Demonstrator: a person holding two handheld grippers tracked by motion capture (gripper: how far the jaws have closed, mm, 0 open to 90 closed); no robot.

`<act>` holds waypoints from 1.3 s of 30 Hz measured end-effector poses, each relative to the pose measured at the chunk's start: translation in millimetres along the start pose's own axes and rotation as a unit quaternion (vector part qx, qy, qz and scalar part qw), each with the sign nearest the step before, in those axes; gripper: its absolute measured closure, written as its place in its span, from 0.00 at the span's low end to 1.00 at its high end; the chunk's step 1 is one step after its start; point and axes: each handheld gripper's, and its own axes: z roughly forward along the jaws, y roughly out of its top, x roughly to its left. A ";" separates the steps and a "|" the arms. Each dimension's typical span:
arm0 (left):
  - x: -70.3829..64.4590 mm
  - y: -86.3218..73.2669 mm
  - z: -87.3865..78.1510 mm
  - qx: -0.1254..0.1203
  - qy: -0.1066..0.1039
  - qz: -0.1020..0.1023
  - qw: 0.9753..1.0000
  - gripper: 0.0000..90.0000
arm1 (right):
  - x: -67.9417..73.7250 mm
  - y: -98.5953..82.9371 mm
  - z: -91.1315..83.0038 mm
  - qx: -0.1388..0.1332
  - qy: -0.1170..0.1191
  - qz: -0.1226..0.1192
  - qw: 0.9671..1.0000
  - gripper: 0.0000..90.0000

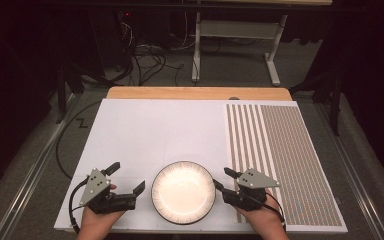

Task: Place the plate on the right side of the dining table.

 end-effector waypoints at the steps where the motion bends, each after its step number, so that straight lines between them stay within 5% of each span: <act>1: -0.1 0.0 0.0 0.000 0.000 0.000 1.000 0.01 | -0.4 -0.3 -1.3 -0.001 0.002 0.000 1.000 0.60; 17: -0.7 0.3 -0.1 0.001 -0.002 0.000 1.000 0.01 | 1.5 -0.7 0.8 0.039 0.043 -0.013 0.998 0.99; 25: -0.6 0.3 -0.2 -0.001 -0.002 -0.001 1.000 0.01 | 5.0 -0.4 4.2 0.070 0.060 -0.021 0.996 1.00; 39: 0.1 0.6 -0.6 0.000 -0.003 -0.001 1.000 0.01 | 7.3 0.8 4.3 0.085 0.059 -0.038 0.994 1.00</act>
